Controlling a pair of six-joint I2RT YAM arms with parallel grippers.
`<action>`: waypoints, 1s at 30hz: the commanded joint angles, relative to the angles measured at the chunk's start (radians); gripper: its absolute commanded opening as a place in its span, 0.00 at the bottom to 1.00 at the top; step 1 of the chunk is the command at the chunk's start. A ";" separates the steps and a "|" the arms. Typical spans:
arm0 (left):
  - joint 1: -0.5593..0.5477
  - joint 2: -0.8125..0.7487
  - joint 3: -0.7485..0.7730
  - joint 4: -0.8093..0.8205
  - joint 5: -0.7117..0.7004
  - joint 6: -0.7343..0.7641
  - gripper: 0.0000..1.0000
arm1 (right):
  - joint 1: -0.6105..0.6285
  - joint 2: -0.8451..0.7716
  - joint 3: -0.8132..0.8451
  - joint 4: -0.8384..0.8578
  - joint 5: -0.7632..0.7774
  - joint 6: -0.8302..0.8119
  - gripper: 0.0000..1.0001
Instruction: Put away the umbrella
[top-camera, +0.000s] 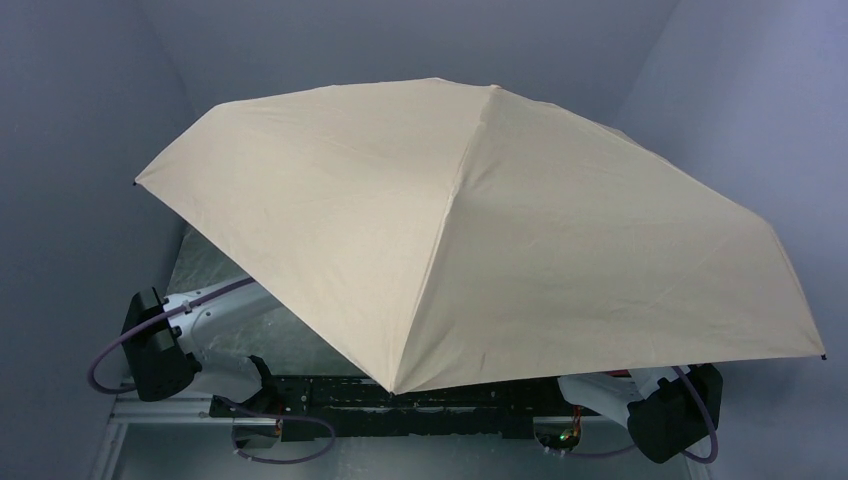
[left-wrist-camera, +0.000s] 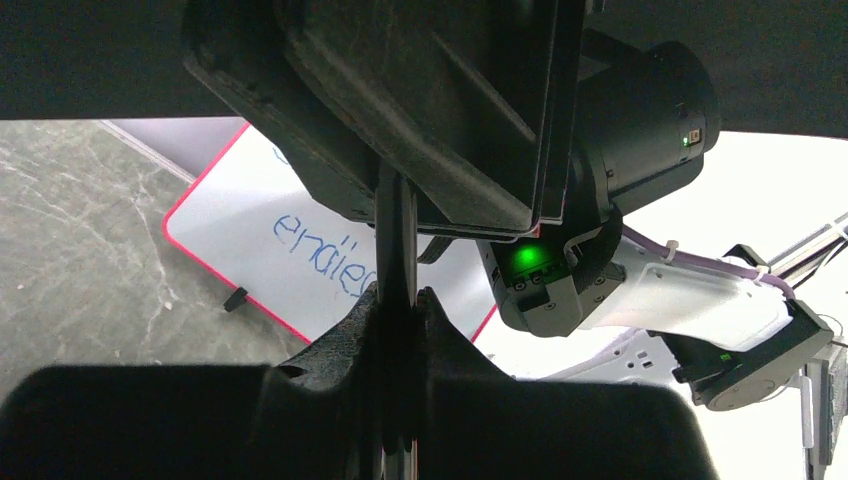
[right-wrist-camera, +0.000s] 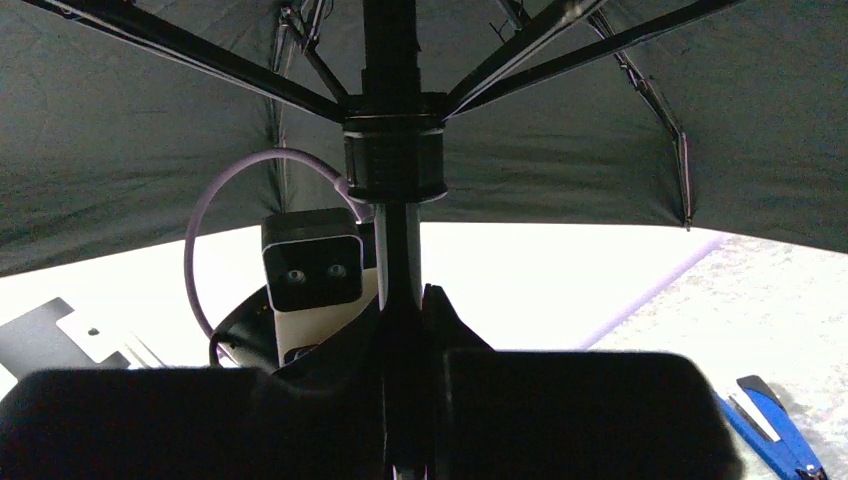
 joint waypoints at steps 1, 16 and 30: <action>0.025 -0.013 0.060 0.000 0.007 0.047 0.07 | -0.001 -0.021 0.009 0.037 -0.027 0.005 0.00; 0.085 -0.078 -0.063 0.156 -0.014 -0.110 0.05 | -0.002 -0.065 -0.009 -0.061 0.026 -0.064 0.36; 0.099 -0.135 -0.119 0.082 0.024 -0.080 0.05 | -0.002 -0.122 -0.065 -0.167 0.105 -0.138 0.71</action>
